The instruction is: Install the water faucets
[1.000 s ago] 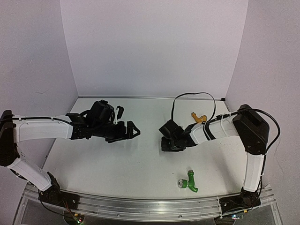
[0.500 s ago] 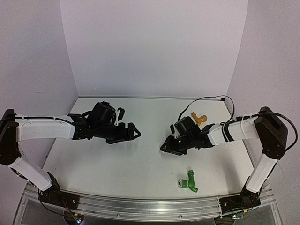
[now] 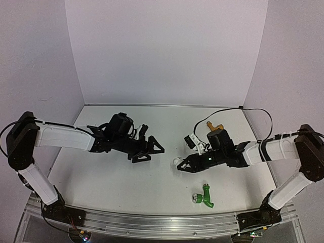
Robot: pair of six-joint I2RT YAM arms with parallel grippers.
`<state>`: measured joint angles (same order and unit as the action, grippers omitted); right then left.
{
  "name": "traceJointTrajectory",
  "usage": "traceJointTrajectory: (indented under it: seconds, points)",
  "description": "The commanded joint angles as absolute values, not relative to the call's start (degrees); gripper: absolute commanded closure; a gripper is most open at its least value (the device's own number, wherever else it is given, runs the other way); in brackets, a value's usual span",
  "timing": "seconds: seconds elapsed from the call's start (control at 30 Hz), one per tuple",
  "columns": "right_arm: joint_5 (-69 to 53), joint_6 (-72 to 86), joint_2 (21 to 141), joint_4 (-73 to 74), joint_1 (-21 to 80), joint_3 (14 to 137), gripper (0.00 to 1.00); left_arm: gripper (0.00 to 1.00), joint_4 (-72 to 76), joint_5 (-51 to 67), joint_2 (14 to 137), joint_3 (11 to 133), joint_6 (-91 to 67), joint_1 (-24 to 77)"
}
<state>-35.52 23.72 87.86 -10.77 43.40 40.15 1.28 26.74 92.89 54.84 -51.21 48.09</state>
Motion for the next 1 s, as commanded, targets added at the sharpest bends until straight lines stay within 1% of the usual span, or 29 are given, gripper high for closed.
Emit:
traceJointTrajectory:
  seconds: [0.0, 0.1, 0.27, 0.4, 0.47, 0.6, 0.7, 0.87, 0.9, 0.93, 0.97]
  points:
    - [-25.62, 12.15, 83.98, -22.05, 46.76, 37.65, 1.0, 0.05, 17.73, 38.5, 95.83, 56.04, -65.67, 48.28]
    - [-23.2, 10.72, 83.15, -24.4, 48.43, 37.52, 1.0, 0.05, 21.51, 40.4, 98.73, 57.02, -69.31, 48.58]
    - [-18.92, 9.85, 82.54, -26.35, 49.93, 37.04, 1.0, 0.12, 26.39, 41.65, 102.74, 57.58, -73.33, 49.85]
    - [-19.05, 10.19, 82.25, -27.92, 50.06, 36.3, 1.0, 0.2, 26.54, 41.35, 105.08, 59.35, -73.44, 51.55]
    - [-19.41, 10.11, 82.07, -28.61, 50.23, 35.77, 1.0, 0.26, 26.52, 40.75, 105.98, 60.09, -73.43, 51.76]
    - [-19.85, 9.68, 81.22, -29.18, 50.56, 34.66, 1.0, 0.34, 26.57, 39.12, 106.98, 61.05, -72.75, 51.79]
    - [-19.41, 9.92, 80.66, -29.17, 50.61, 33.88, 1.0, 0.5, 26.58, 38.7, 108.11, 62.24, -72.48, 51.85]
    - [-20.26, 11.04, 78.88, -28.97, 50.71, 32.17, 0.96, 0.77, 26.55, 36.14, 108.77, 62.57, -70.3, 51.86]
    - [-20.31, 11.42, 78.49, -28.97, 50.71, 31.86, 0.94, 0.8, 26.54, 35.93, 109.05, 62.76, -69.97, 51.86]
    - [-20.28, 11.76, 78.16, -28.93, 50.71, 31.56, 0.91, 0.85, 26.54, 35.98, 109.62, 63.3, -69.64, 51.86]
    - [-19.72, 12.25, 77.86, -28.38, 50.71, 31.45, 0.85, 0.9, 26.54, 35.91, 110.02, 63.64, -69.1, 51.88]
